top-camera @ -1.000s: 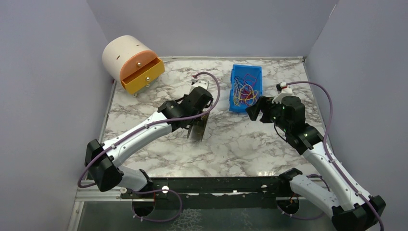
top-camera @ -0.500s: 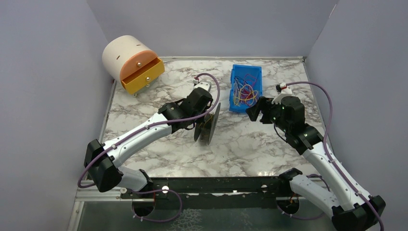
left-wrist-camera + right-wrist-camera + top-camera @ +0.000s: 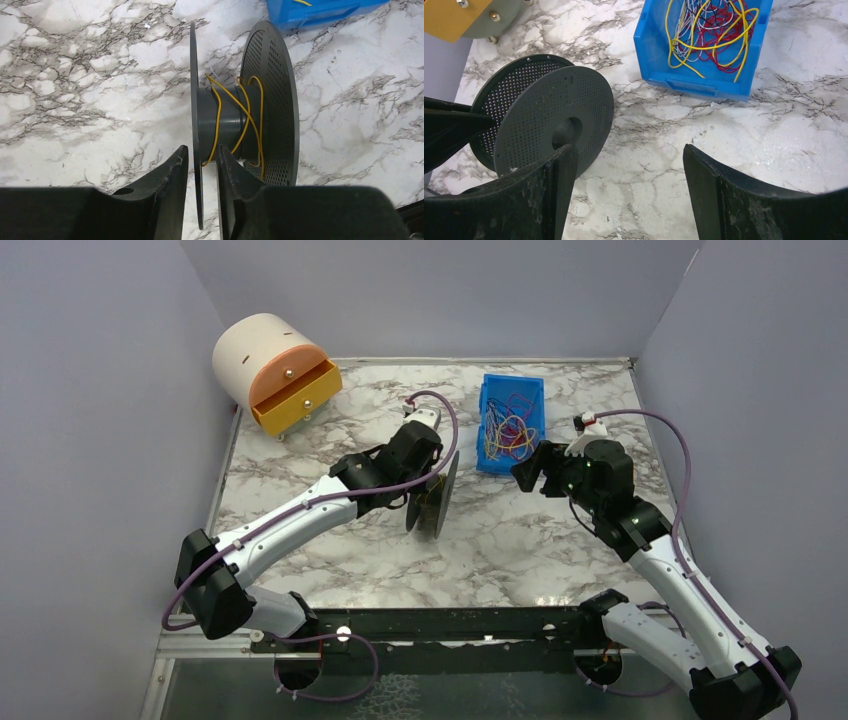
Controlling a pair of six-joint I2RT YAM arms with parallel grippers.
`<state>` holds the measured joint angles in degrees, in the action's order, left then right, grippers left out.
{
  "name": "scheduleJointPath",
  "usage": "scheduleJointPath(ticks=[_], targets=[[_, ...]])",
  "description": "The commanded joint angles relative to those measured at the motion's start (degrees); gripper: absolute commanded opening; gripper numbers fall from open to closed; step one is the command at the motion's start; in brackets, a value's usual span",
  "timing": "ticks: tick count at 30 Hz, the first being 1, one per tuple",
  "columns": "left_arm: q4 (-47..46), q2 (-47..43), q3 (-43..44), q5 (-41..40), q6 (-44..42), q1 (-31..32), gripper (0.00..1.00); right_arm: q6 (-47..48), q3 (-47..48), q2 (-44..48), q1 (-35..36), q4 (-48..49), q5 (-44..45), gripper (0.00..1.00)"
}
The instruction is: Wrap the cables
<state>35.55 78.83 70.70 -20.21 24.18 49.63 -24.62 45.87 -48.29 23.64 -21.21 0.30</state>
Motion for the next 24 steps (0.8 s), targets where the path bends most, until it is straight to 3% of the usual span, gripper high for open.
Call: scheduleJointPath(ticks=[1, 5, 11, 24], targets=[[-1.8, -1.3, -0.7, -0.2, -0.5, 0.2, 0.32, -0.2, 0.0, 0.3, 0.3, -1.1, -0.7, 0.81], [-1.9, -1.5, -0.6, -0.6, -0.7, 0.2, 0.41, -0.3, -0.1, 0.4, 0.2, -1.1, -0.7, 0.81], [-1.9, -1.7, -0.9, -1.4, -1.0, 0.2, 0.46, -0.4, -0.2, 0.2, 0.3, -1.0, -1.1, 0.81], [-3.5, 0.1, -1.4, -3.4, -2.7, 0.2, 0.49, -1.1, -0.3, -0.3, 0.3, -0.8, -2.2, 0.81]])
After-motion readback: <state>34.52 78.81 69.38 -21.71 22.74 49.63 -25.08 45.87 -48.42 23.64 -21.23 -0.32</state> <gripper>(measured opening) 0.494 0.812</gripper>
